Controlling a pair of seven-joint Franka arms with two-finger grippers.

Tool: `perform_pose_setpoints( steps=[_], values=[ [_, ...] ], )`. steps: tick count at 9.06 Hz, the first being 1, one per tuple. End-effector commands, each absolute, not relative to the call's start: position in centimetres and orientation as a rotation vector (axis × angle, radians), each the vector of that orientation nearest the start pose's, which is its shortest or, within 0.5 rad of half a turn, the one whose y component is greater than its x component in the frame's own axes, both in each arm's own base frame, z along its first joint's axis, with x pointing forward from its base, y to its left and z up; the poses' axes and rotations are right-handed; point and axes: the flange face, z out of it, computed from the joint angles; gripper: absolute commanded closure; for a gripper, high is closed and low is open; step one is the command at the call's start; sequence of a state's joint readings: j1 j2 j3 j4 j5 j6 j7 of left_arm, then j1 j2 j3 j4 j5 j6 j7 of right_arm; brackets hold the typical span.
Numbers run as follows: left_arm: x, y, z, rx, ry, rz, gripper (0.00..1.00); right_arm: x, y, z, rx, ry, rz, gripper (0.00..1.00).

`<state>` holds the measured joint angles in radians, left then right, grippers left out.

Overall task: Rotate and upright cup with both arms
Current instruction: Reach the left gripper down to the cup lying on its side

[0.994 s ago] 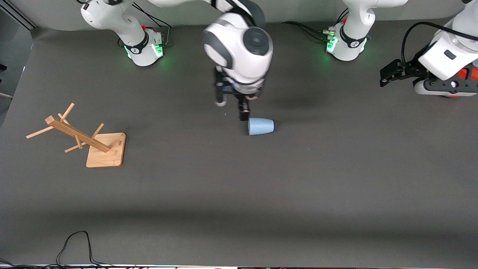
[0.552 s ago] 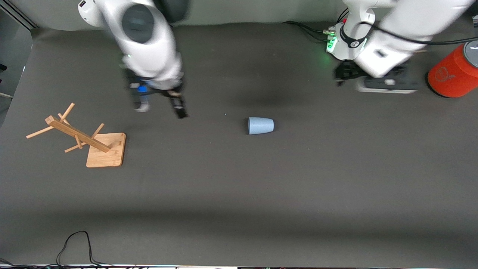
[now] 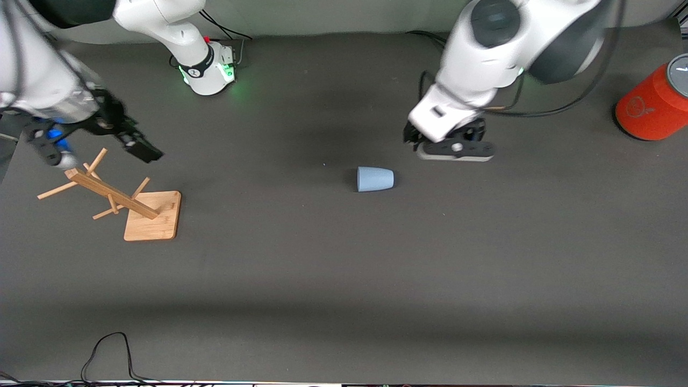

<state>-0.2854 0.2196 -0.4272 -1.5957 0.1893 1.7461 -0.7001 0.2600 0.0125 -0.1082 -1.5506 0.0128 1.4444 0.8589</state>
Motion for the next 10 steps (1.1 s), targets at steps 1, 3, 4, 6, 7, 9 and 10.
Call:
perform_pose_setpoints(
  steps=[1,3,4,6,7,9,10],
  values=[
    [50.0,-46.5,45.6,-2.879,0.034,-0.064,0.0,53.9,2.4,62.0,-3.035,0.794,0.14,0.0],
    [51.1,-49.9,41.0,-2.743,0.055,-0.084,0.0,54.7,-2.1,62.0,-3.072,0.546,0.072,0.0],
    [50.4,-51.5,38.5,-2.7,0.102,-0.101,0.0,55.0,-3.3,61.9,-3.084,0.449,0.042,0.0],
    [49.1,-54.9,33.0,-2.648,0.175,-0.154,0.01,55.6,-3.8,61.6,-3.106,0.269,0.003,0.0],
    [47.9,-57.1,30.8,-2.617,0.206,-0.202,0.01,55.8,-3.8,61.6,-3.114,0.158,-0.013,0.0],
    [46.6,-59.0,27.1,-2.628,0.278,-0.208,0.02,55.9,-3.5,61.9,-3.117,0.13,-0.044,0.0],
    [46.3,-59.1,25.8,-2.613,0.327,-0.182,0.03,56.0,-3.6,61.8,-3.119,0.119,-0.044,0.0]
  ],
)
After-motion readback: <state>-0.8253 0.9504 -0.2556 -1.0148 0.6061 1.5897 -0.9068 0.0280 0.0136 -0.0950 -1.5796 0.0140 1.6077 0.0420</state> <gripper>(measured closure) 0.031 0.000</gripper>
